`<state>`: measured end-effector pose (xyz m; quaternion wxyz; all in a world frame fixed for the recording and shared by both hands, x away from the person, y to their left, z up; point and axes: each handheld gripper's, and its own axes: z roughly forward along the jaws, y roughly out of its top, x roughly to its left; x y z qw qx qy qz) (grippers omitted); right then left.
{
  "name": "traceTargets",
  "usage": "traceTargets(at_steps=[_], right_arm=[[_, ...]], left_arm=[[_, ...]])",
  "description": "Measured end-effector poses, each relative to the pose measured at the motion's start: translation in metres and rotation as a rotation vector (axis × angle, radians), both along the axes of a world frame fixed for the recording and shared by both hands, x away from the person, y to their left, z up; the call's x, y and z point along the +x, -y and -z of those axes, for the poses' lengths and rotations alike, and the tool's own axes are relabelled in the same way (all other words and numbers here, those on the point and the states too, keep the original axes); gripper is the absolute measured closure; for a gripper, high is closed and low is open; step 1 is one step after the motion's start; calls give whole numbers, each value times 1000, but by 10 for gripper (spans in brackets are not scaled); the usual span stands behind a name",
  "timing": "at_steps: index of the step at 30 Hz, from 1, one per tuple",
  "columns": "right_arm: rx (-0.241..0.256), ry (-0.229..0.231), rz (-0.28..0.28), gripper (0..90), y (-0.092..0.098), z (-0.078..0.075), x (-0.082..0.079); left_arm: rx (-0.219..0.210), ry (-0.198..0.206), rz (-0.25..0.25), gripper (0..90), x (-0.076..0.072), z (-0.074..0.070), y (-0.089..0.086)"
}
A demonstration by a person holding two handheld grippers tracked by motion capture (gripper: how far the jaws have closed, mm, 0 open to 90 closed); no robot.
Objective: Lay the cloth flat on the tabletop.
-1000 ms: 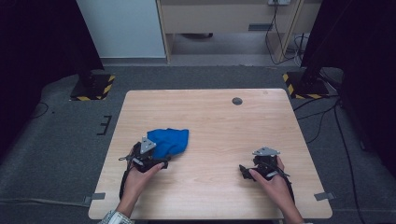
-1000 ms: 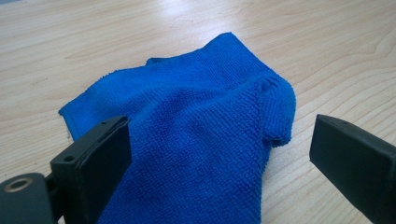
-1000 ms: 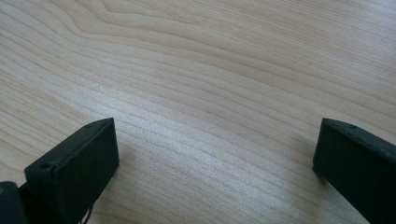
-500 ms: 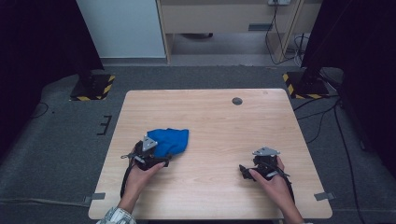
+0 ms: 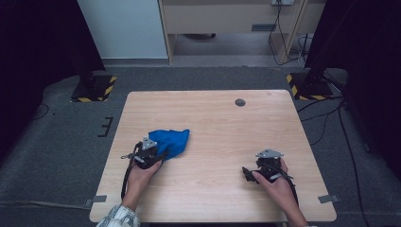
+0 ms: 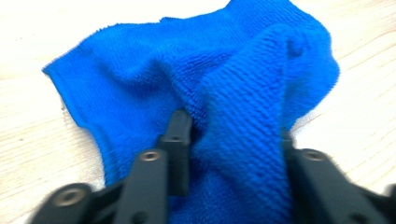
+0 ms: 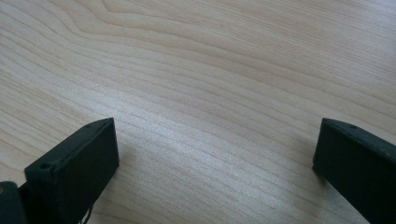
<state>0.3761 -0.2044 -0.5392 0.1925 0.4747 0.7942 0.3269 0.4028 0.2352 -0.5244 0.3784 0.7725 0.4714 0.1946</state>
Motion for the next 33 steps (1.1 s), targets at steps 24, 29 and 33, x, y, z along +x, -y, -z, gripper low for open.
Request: traceTargets(at_steps=[24, 29, 33], right_arm=[[0, 0, 0, 5, 0, 0, 0], [-10, -10, -5, 28, 1, -2, 1], [-15, -10, -24, 82, 3, -5, 2]], left_arm=[[-60, 111, 146, 774, 6, -43, 37], [-62, 109, 184, 777, 13, -47, 59], [-69, 113, 223, 777, 14, -51, 78]])
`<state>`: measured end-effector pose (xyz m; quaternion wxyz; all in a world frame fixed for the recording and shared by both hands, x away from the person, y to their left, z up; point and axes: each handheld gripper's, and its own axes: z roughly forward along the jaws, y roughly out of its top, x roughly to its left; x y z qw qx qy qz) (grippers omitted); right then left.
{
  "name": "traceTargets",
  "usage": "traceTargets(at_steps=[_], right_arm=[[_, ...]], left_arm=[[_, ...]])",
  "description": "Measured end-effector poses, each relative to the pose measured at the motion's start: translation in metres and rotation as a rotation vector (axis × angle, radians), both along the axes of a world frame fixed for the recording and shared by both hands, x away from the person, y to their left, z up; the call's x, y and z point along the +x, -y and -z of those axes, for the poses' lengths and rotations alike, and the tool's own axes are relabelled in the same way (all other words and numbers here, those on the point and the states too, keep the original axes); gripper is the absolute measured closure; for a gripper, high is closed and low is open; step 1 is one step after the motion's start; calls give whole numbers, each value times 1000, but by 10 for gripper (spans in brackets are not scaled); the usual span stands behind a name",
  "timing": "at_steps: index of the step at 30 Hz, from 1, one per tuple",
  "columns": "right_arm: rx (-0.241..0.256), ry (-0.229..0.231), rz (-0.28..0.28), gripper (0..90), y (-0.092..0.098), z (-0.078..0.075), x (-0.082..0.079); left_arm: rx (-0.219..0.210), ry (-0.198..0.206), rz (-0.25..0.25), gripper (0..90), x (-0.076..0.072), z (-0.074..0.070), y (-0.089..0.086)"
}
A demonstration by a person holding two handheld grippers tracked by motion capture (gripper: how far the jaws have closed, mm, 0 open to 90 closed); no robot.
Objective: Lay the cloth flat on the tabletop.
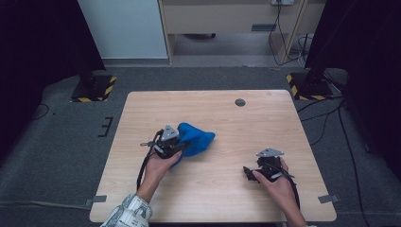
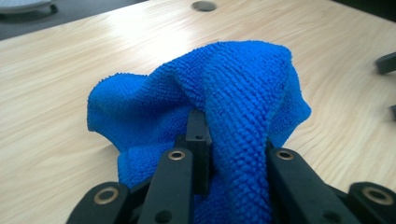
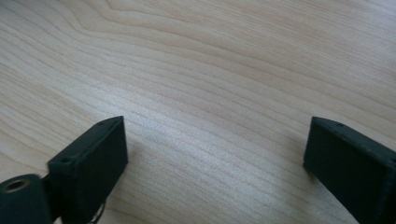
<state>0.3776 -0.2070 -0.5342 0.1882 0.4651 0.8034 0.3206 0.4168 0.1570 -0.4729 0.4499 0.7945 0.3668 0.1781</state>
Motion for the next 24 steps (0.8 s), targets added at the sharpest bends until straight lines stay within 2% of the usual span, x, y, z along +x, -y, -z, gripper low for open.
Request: traceTargets(at_steps=[5, 6, 11, 14, 16, 22, 24], right_arm=[[4, 22, 11, 121, 1, -5, 0], [3, 27, 10, 163, 4, -6, -1], [9, 28, 11, 199, 7, -8, -1], [9, 32, 14, 233, 8, -9, 0], [9, 25, 10, 265, 9, -9, -1], [13, 39, 9, 330, 11, -12, -2], [15, 40, 7, 345, 12, -13, -2]], left_arm=[[1, 10, 49, 776, 1, -8, 22], [-4, 12, 59, 776, 1, -9, 26], [-15, 20, 123, 775, -3, -16, 48], [-2, 27, 149, 772, -5, -18, 62], [17, 22, 171, 770, -6, -13, 73], [60, -3, 189, 738, -4, 1, 86], [88, -9, 194, 726, -3, 9, 89]])
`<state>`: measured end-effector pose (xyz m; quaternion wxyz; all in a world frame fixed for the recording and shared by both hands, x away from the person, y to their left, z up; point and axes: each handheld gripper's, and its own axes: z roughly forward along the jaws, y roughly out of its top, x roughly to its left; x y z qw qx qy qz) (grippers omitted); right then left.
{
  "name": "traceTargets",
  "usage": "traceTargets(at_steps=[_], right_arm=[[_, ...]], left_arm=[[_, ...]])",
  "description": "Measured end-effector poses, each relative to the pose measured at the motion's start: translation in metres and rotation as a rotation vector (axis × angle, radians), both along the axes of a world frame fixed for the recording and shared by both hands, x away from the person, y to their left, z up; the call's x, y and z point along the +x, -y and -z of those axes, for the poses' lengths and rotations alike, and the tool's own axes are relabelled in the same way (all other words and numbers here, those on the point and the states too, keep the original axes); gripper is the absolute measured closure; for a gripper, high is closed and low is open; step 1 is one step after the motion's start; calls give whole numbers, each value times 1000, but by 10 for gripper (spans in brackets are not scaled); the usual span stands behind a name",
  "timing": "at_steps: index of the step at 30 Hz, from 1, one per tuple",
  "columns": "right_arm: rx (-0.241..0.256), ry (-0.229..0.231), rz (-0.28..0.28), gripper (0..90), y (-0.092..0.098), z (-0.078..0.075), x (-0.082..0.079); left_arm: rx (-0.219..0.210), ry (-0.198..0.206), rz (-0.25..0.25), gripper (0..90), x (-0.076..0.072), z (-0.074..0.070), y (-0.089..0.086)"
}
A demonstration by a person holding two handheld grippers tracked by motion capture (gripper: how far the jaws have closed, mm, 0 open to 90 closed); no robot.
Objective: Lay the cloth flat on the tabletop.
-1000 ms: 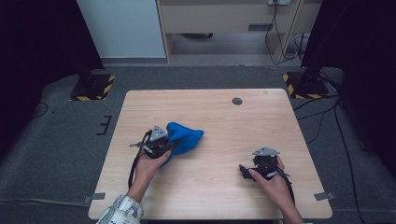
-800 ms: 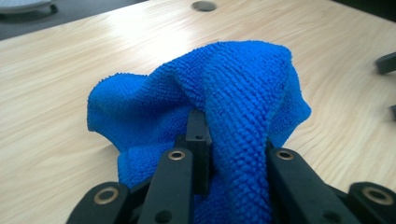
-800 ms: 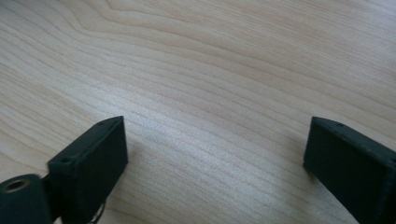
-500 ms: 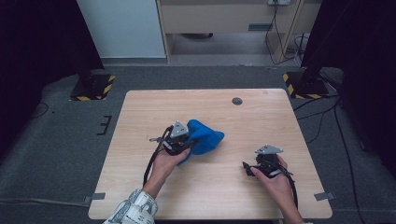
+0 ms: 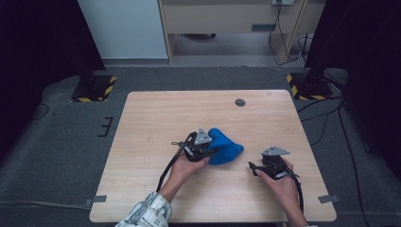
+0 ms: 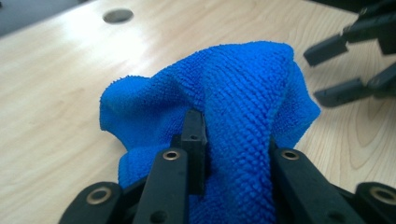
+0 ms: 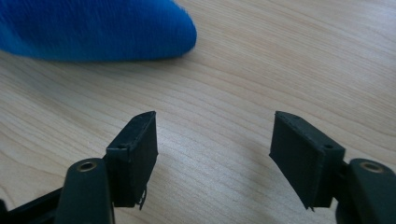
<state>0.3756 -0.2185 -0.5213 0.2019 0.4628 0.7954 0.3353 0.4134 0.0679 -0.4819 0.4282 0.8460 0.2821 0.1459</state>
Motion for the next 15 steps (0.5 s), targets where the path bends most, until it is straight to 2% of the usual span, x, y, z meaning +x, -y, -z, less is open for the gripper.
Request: traceTargets(at_steps=[2, 3, 4, 5, 6, 7, 9, 10, 11, 13, 15], right_arm=[[0, 6, -4, 364, 1, -1, 0], [4, 8, -7, 387, 0, -2, -1], [4, 8, -7, 387, 0, -2, -1], [4, 8, -13, 429, 0, -2, -1], [4, 8, -13, 429, 0, -2, -1], [8, 4, -16, 449, -1, -2, -2], [12, -3, -25, 476, -2, -3, -3], [12, 5, -36, 497, -2, -5, -4], [12, 5, -36, 497, -2, -5, -4], [24, 15, -41, 526, -3, -8, -5], [53, 34, -46, 553, -4, -13, -5]], left_arm=[[12, -13, 0, 681, 0, 8, 1], [15, -19, -4, 612, -1, 11, 1], [19, -20, -7, 612, -2, 15, 1], [27, -21, -7, 472, -3, 18, 1], [37, -22, -7, 472, -4, 20, 1], [38, -20, -10, 391, -6, 21, -1], [22, -7, -16, 290, -11, 19, -5], [8, -2, -20, 206, -13, 18, -8], [-6, -4, -20, 206, -14, 16, -11], [-31, -1, -32, 141, -19, 12, -17], [-36, 4, -43, 119, -24, 10, -24]])
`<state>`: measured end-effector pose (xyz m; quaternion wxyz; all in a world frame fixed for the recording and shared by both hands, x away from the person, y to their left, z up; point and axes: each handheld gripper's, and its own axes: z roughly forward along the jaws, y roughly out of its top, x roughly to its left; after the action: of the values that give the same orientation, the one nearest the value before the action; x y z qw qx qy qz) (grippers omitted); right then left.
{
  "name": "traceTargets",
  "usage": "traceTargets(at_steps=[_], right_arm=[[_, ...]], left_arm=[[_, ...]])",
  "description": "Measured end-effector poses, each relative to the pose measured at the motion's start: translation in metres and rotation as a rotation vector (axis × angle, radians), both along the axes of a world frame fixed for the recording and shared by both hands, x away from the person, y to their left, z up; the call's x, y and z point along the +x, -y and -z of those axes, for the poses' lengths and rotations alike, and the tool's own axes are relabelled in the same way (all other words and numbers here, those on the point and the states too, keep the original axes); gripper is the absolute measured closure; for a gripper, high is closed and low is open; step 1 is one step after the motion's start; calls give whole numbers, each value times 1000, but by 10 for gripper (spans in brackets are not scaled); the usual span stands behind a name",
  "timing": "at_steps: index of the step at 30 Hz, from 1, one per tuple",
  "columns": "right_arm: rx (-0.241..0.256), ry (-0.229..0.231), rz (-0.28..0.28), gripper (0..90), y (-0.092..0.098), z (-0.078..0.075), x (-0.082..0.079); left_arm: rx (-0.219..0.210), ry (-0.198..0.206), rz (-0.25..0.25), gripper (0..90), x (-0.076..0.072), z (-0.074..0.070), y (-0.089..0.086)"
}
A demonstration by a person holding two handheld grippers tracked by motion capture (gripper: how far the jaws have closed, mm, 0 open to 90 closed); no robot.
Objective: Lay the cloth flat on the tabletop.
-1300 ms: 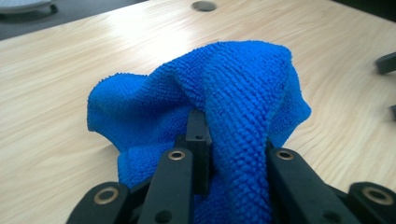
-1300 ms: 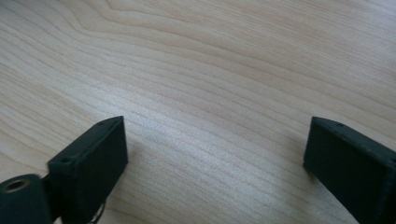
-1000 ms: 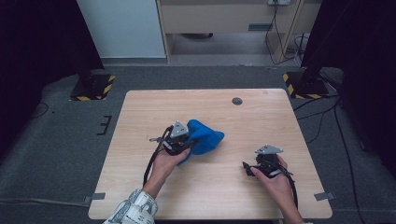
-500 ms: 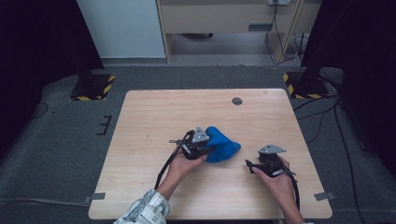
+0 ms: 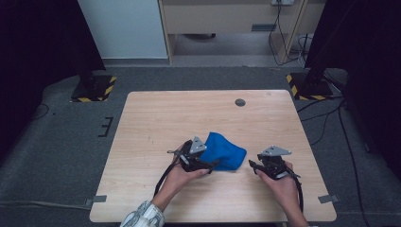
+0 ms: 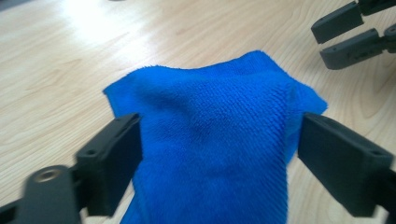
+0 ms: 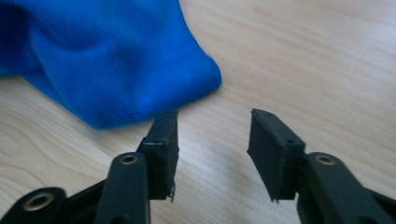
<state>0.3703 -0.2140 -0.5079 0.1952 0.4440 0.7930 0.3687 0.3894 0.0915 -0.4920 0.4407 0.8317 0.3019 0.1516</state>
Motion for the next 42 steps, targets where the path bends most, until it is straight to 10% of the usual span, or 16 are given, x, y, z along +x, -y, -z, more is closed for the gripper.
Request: traceTargets(at_steps=[7, 20, 42], right_arm=[[14, 34, -53, 718, -12, -23, 13], [-21, 41, -131, 666, -67, -43, 59], [-48, -55, -188, 477, -121, -32, 76]], left_arm=[[-15, 39, -57, 179, -13, -8, -50], [-26, 11, -181, 436, -19, -2, -112], [-6, -12, -199, 443, -26, 6, -123]])
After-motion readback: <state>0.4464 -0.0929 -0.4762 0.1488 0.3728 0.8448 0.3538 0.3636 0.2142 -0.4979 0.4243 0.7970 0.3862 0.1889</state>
